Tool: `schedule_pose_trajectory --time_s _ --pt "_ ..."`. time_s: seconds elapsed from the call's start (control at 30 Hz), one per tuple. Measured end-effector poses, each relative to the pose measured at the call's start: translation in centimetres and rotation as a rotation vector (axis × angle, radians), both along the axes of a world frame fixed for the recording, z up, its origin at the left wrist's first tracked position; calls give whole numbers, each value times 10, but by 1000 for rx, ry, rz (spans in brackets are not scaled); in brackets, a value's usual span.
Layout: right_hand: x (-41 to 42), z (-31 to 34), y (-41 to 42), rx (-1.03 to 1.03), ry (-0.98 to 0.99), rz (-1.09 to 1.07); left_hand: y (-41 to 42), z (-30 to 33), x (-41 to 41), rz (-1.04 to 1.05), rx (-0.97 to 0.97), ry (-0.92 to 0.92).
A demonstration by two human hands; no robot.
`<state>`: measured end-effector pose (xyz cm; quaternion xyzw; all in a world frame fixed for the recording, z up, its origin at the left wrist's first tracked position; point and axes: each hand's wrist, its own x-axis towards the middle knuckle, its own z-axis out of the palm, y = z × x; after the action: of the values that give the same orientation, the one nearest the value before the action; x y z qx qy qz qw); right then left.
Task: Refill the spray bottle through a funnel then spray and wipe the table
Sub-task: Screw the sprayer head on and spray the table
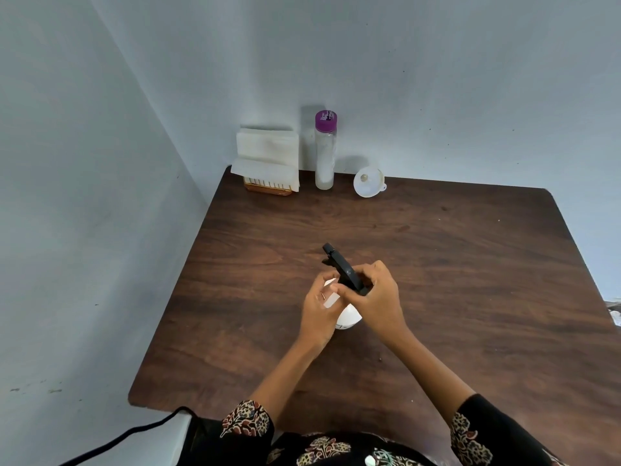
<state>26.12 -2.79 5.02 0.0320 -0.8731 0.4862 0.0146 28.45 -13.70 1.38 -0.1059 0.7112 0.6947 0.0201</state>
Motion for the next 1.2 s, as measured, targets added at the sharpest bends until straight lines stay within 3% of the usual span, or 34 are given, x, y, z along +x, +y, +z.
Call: schedule_pose_trajectory --time_s 0.2,0.43,0.6,0.73,1.0,1.1,1.2 --pt "8 -7 12 -54 50 70 4 -2 8 -39 -139 59" --pt "6 -9 2 -148 -31 -79 9 0 16 -138 -221 101" --pt "10 -9 -3 -170 -54 -65 7 -4 13 -84 -278 115" --pt "21 -15 3 -164 -25 -4 9 -3 13 -100 -237 119" --pt "21 -9 -5 -208 -90 -178 16 -11 17 -145 -137 121" --pt "19 -9 -2 -170 -88 -126 16 -9 14 -131 -47 73" --pt "18 -9 4 -124 -62 -38 17 -9 13 -142 -74 53"
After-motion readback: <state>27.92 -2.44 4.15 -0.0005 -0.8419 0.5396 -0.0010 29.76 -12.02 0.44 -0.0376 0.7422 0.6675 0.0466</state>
